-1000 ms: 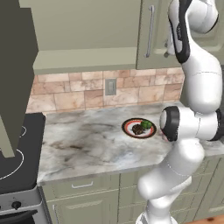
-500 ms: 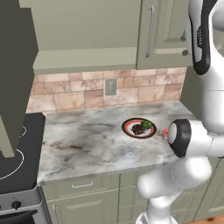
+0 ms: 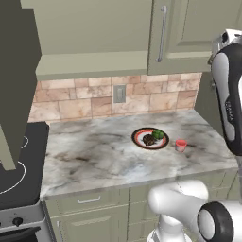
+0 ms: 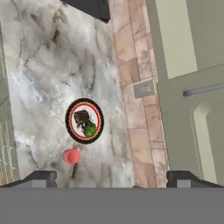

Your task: Pick the avocado and bread from the counter and place them on the plate. Then pick the jam from the cabinet and place it next to the plate. Lastly close the cabinet door.

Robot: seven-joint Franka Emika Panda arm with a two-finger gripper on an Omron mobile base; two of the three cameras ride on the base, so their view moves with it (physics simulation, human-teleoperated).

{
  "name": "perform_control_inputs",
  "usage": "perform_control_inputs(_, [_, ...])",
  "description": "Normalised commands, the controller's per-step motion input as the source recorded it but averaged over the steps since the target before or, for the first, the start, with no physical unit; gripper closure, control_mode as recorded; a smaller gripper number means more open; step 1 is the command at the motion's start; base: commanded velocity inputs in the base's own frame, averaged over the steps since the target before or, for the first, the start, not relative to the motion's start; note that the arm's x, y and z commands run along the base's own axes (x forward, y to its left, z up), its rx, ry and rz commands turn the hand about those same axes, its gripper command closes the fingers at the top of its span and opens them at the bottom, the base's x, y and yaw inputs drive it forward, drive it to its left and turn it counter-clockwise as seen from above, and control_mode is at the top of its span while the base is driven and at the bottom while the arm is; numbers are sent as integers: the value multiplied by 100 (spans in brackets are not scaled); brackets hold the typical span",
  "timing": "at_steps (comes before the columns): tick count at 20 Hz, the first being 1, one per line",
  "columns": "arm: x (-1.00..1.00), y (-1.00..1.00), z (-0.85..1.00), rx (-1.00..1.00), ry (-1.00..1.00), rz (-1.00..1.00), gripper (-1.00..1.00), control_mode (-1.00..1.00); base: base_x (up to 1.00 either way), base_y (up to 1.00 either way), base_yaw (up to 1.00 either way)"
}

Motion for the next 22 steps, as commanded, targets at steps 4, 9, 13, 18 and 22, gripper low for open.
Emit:
perform_control_inputs(4, [-68,32,-14,-10,-20,0,-100,-100,0,0,0])
perform_control_inputs(9, [0,62,-23,-12,14,0,-100,-100,0,0,0])
perform_control_inputs(13, [0,91,-36,-27,23,0,-100,-100,0,0,0])
perform_control_inputs(18, [0,83,-37,-39,14,0,-100,-100,0,0,0])
perform_control_inputs(22, [0,61,-57,-39,15,1,-100,-100,0,0,0])
